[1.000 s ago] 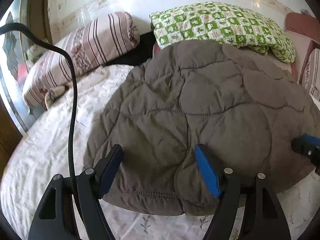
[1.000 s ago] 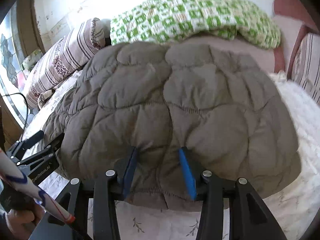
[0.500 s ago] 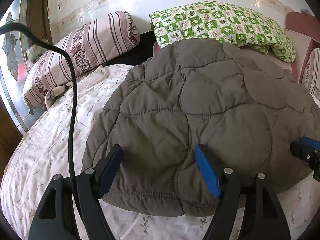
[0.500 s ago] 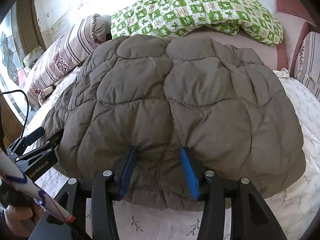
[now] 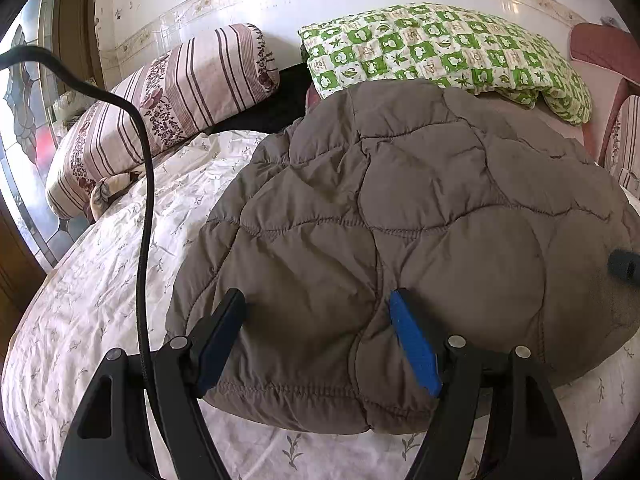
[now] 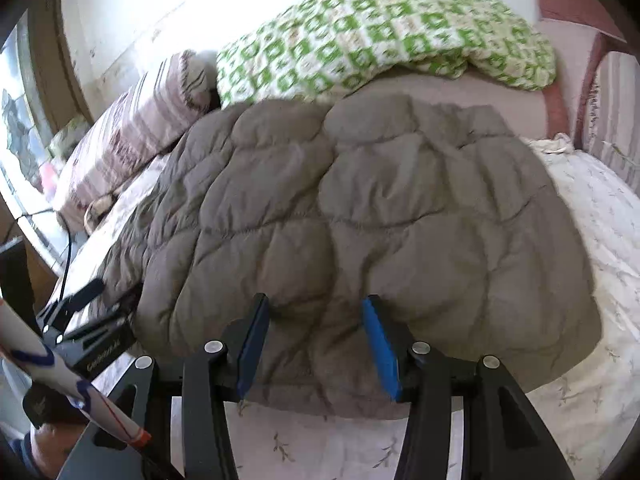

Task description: Fold large clothes

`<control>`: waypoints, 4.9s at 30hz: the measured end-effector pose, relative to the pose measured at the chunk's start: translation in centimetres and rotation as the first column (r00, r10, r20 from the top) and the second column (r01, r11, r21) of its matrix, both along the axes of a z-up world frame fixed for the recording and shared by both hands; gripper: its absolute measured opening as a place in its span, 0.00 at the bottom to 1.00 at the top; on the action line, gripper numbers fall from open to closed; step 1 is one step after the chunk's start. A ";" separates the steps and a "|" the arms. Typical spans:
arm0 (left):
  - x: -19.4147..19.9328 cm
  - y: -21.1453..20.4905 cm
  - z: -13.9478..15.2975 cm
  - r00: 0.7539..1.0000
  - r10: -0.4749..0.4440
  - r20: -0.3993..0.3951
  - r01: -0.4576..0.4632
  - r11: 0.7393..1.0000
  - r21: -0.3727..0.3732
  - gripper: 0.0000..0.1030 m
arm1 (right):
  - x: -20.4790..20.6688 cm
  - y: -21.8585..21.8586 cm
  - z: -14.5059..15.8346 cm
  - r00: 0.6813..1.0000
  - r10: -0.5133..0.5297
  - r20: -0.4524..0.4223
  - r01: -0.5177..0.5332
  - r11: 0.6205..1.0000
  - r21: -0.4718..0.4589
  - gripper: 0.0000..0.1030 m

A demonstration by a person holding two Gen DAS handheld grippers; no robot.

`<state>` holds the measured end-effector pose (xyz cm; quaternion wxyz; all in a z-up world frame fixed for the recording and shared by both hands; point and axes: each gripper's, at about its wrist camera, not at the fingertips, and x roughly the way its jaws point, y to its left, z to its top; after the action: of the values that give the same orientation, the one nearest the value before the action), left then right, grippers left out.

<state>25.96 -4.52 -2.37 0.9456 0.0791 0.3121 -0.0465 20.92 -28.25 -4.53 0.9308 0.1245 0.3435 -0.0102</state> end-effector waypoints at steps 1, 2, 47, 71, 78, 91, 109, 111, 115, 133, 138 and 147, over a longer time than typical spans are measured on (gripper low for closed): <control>0.0 0.0 0.0 1.000 0.001 0.000 -0.001 1.000 -0.001 0.72 | -0.1 -0.3 0.1 1.000 -0.012 0.007 0.012 1.000 0.004 0.51; 0.0 0.0 0.0 1.000 0.001 -0.001 -0.001 1.000 -0.002 0.72 | -0.2 -0.9 0.2 0.999 -0.033 0.015 0.032 0.999 0.010 0.51; -0.4 0.2 0.5 1.000 0.003 -0.014 -0.003 1.000 -0.009 0.72 | -1.7 -4.0 -0.4 0.991 -0.129 -0.045 0.130 0.991 0.019 0.58; -0.5 0.1 0.2 1.000 -0.001 -0.010 0.001 1.000 0.003 0.72 | -1.7 2.4 -0.3 0.997 -0.068 -0.023 0.056 0.939 -0.340 0.58; -0.6 0.1 0.1 1.000 -0.001 -0.010 0.002 1.000 0.002 0.72 | -1.8 3.1 -0.5 0.998 -0.064 -0.022 0.051 0.924 -0.380 0.58; -0.7 0.1 0.1 1.000 -0.001 -0.008 0.001 1.000 0.005 0.72 | -1.8 3.6 -0.7 0.998 -0.057 -0.025 0.042 0.910 -0.412 0.58; -0.7 0.1 0.1 1.000 -0.001 -0.007 0.001 1.000 0.006 0.72 | -1.6 3.9 -1.1 0.998 -0.048 -0.035 0.028 0.897 -0.442 0.59; -0.7 0.1 0.1 1.000 0.000 -0.007 0.000 1.000 0.006 0.72 | -1.6 4.0 -1.1 0.998 -0.047 -0.034 0.026 0.894 -0.448 0.59; -0.7 0.1 0.0 1.000 0.000 -0.006 0.000 1.000 0.007 0.72 | -1.6 4.0 -1.2 0.998 -0.045 -0.035 0.024 0.891 -0.454 0.59; 0.7 2.1 0.0 0.997 0.059 -0.042 -0.062 0.996 -0.064 0.72 | -1.7 1.2 0.3 0.996 -0.084 0.016 0.084 0.942 -0.324 0.64; 0.7 1.7 0.1 0.998 0.057 -0.028 -0.058 0.998 -0.032 0.72 | -0.6 -0.1 -1.4 0.994 -0.089 -0.068 0.070 0.968 -0.239 0.64; 0.5 1.8 0.0 0.998 0.058 -0.029 -0.059 0.998 -0.038 0.72 | -0.8 0.6 -1.6 0.994 -0.082 -0.065 0.061 0.959 -0.278 0.65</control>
<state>26.49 -2.75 -2.34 0.9435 0.0510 0.3264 -0.0259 20.10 -27.66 -6.10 0.9243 0.0057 0.3691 -0.0965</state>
